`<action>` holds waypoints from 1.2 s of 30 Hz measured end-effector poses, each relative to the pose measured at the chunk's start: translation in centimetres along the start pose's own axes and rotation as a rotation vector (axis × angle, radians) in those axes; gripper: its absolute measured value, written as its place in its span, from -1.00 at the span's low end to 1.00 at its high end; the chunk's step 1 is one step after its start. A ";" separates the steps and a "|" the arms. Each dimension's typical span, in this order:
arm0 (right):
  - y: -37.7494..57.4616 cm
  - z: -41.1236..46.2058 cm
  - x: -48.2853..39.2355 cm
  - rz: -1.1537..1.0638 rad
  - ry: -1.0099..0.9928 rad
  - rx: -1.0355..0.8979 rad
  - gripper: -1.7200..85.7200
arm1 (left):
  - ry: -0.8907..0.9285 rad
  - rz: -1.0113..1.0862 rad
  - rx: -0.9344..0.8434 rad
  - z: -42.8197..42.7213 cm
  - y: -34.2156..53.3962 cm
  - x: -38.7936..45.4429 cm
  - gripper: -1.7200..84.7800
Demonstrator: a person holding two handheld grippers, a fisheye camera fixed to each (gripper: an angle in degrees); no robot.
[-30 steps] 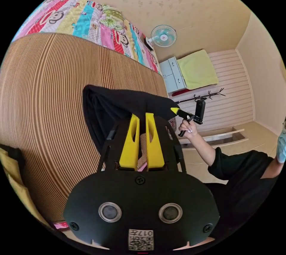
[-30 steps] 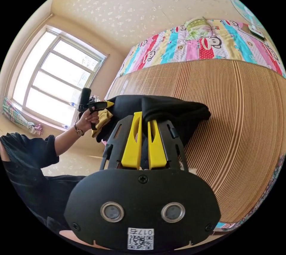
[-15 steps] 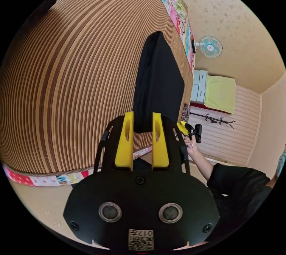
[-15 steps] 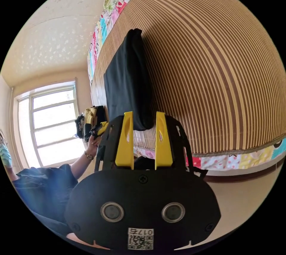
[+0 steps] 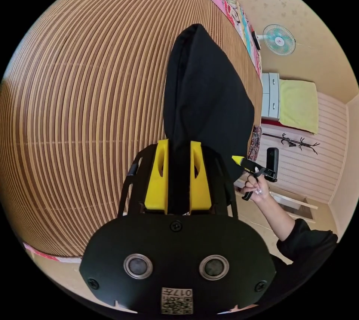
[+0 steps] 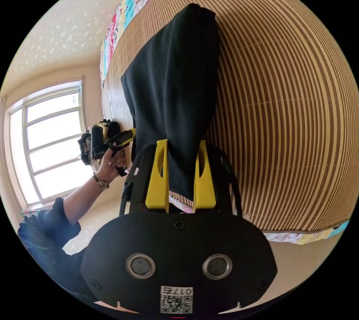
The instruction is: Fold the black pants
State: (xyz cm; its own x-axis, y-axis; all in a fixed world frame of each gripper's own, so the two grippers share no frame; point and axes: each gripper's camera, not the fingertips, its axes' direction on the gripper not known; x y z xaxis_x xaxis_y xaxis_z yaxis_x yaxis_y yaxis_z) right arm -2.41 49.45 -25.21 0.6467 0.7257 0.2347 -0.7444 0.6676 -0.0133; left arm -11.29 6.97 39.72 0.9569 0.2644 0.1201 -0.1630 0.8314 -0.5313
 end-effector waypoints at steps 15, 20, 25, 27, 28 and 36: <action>10.5 -18.2 16.7 0.111 0.143 0.151 -0.76 | 0.069 0.112 -0.255 21.4 2.2 19.1 -0.77; 11.2 -27.2 21.8 0.156 0.313 0.211 -0.75 | 0.080 0.176 -0.337 29.6 1.5 28.1 -0.77; 13.9 -31.9 21.1 0.231 0.508 0.349 -0.75 | 0.034 0.193 -0.415 33.2 2.1 33.3 -0.76; 15.8 -32.2 19.9 0.259 0.541 0.417 -0.76 | 0.031 0.233 -0.433 32.4 2.4 33.7 -0.75; 17.1 -31.9 18.9 0.273 0.557 0.461 -0.76 | 0.031 0.234 -0.454 32.2 2.5 33.5 -0.75; 22.0 -24.0 10.1 0.288 0.595 0.565 -0.86 | -0.314 0.256 -0.569 19.2 5.0 28.2 -0.86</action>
State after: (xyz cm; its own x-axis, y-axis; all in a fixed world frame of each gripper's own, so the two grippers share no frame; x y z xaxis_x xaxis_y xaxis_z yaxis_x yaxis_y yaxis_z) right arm -8.24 75.40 -46.41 0.2825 0.9254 -0.2528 -0.7617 0.3766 0.5272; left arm 10.21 28.00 56.54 0.7766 0.6177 0.1241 -0.1406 0.3618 -0.9216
